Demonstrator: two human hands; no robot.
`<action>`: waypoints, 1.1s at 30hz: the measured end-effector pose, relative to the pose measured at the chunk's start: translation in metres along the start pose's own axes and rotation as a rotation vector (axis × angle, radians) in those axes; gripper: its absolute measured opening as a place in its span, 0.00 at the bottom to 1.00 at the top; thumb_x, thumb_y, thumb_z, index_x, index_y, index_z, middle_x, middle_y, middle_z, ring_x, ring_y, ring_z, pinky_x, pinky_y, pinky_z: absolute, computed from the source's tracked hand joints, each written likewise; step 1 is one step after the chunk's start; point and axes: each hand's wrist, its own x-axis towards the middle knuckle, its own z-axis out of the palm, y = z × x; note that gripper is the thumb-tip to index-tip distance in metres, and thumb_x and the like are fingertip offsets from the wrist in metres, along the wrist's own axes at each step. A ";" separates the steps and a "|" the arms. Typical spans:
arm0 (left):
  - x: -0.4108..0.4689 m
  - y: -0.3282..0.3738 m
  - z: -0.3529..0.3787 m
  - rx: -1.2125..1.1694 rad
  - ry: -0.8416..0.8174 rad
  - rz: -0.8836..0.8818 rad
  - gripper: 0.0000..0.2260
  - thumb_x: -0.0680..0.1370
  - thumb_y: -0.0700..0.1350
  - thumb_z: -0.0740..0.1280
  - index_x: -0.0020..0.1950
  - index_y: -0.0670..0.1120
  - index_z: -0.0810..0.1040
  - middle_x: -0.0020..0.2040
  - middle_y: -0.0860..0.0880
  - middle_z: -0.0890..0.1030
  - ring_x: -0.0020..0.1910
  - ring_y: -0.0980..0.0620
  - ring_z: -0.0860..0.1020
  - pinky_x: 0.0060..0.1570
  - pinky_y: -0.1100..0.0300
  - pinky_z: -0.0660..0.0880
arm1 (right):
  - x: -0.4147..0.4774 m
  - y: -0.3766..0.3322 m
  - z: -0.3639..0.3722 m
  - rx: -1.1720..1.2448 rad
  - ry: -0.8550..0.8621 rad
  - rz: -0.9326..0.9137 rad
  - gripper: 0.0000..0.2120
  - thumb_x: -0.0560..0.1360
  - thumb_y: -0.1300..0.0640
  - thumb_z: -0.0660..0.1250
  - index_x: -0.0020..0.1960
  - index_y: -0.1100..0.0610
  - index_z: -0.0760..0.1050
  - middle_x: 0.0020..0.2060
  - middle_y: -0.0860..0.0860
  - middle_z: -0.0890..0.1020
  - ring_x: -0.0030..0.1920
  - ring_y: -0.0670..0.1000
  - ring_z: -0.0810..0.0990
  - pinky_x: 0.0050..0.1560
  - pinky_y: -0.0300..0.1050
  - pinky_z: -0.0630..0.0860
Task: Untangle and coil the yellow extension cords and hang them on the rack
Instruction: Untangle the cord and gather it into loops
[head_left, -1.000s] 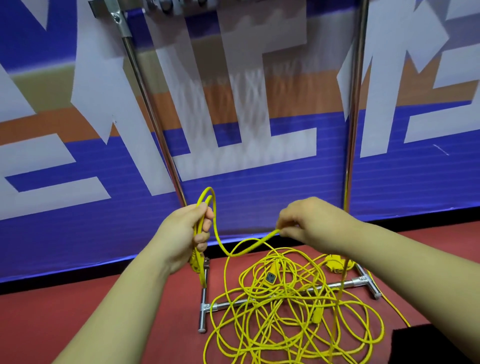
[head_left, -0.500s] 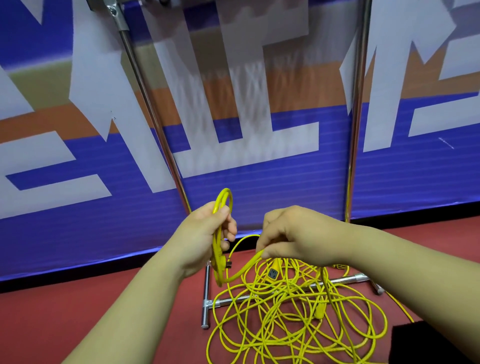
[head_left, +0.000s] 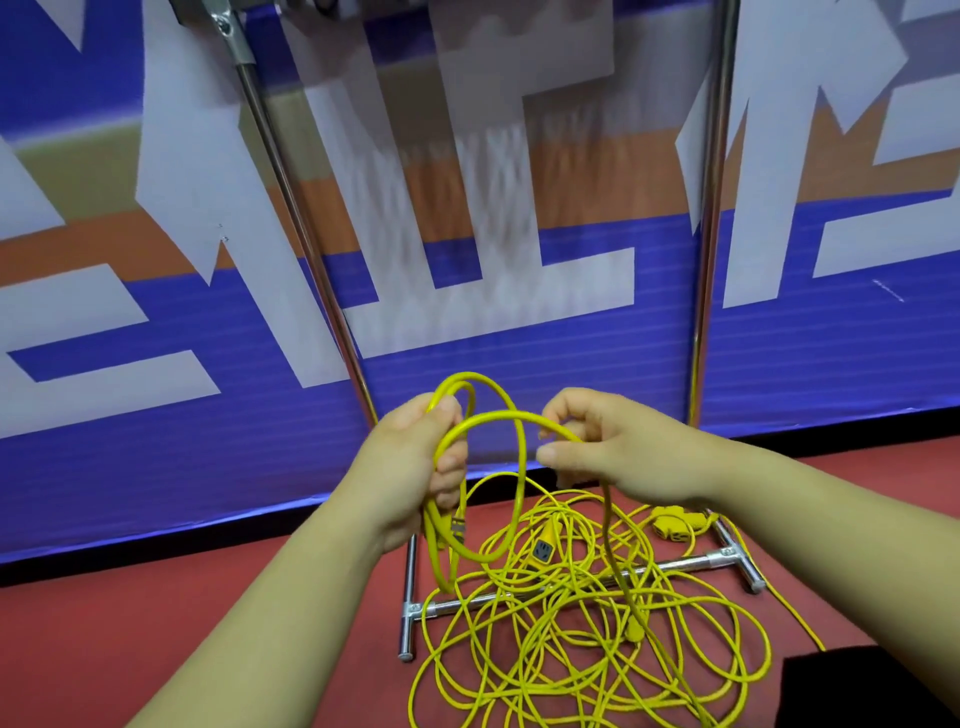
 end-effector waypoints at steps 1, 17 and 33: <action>0.001 0.003 -0.004 -0.067 0.025 0.002 0.11 0.86 0.48 0.56 0.45 0.47 0.69 0.26 0.50 0.65 0.21 0.56 0.59 0.22 0.65 0.59 | -0.002 0.003 -0.002 0.070 -0.019 0.062 0.06 0.78 0.56 0.70 0.50 0.53 0.72 0.38 0.56 0.81 0.43 0.56 0.80 0.47 0.53 0.72; -0.002 -0.008 -0.005 0.072 -0.101 -0.212 0.11 0.85 0.47 0.58 0.54 0.42 0.75 0.41 0.38 0.84 0.27 0.48 0.78 0.28 0.59 0.76 | 0.000 -0.004 -0.004 -0.535 0.164 -0.197 0.03 0.74 0.50 0.74 0.47 0.46 0.84 0.38 0.43 0.81 0.41 0.41 0.79 0.41 0.35 0.73; 0.001 0.010 -0.016 0.137 -0.046 -0.048 0.11 0.78 0.45 0.69 0.38 0.49 0.70 0.30 0.52 0.58 0.25 0.56 0.54 0.22 0.65 0.52 | 0.009 0.029 0.000 -0.073 -0.092 0.006 0.12 0.75 0.65 0.72 0.47 0.53 0.70 0.40 0.54 0.78 0.40 0.52 0.76 0.42 0.47 0.72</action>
